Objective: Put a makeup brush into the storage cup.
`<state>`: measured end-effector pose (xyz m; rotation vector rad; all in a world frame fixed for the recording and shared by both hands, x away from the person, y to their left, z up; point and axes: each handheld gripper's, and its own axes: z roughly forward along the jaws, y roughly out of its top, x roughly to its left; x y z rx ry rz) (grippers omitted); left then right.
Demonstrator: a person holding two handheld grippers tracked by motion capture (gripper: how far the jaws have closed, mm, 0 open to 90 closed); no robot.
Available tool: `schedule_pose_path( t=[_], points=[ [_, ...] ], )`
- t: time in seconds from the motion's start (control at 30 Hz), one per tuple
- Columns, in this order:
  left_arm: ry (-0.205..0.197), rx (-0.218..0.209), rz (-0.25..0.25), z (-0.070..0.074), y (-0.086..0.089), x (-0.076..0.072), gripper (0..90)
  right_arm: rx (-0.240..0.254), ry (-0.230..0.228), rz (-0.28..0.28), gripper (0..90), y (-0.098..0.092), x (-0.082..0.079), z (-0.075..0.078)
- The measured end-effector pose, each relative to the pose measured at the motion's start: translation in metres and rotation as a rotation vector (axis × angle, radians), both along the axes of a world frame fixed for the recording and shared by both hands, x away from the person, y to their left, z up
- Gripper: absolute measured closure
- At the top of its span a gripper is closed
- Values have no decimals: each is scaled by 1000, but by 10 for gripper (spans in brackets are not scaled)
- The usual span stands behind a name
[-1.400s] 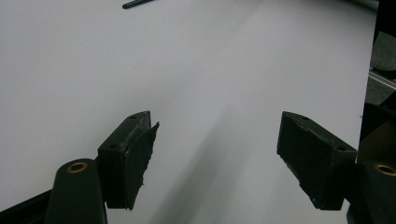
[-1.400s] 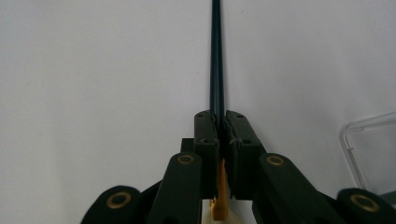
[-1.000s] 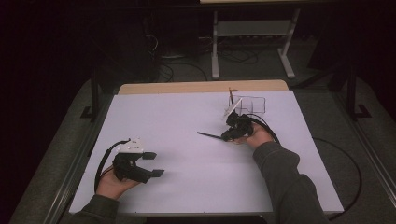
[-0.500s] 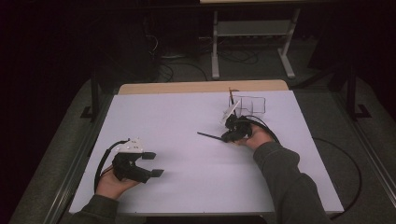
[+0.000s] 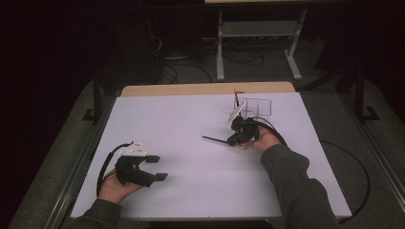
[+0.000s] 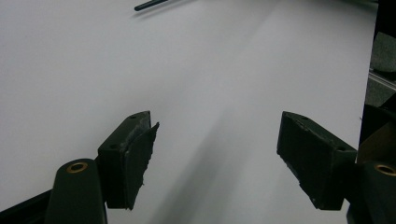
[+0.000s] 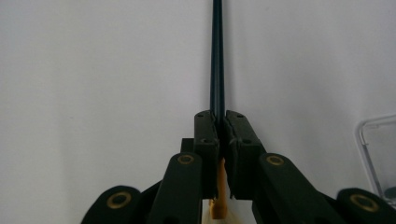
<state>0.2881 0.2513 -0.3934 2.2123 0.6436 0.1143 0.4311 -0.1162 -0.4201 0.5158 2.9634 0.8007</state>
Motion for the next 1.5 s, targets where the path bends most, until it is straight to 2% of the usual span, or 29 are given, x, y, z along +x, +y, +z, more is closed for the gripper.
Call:
schedule_pose_path(
  t=[0.2,0.3,0.53,0.6,1.0,1.23,1.5],
  points=[
    [3,3,-3,0,-2,0,263,31,12,33,831,1,-8,11],
    [5,-2,0,0,-3,-1,259,27,5,49,831,0,-12,15],
    [3,1,-13,0,-6,-1,259,50,5,58,831,-4,-20,25],
    [13,-10,-7,-1,-7,-1,259,50,-5,71,831,-5,-23,27],
    [7,-4,-41,4,-20,0,260,56,-3,120,830,-2,-39,33],
    [-4,-3,-62,13,-28,1,262,62,-11,138,830,-3,-47,41],
    [-28,11,-99,31,-43,2,262,63,-14,163,831,-2,-59,48]
  ],
)
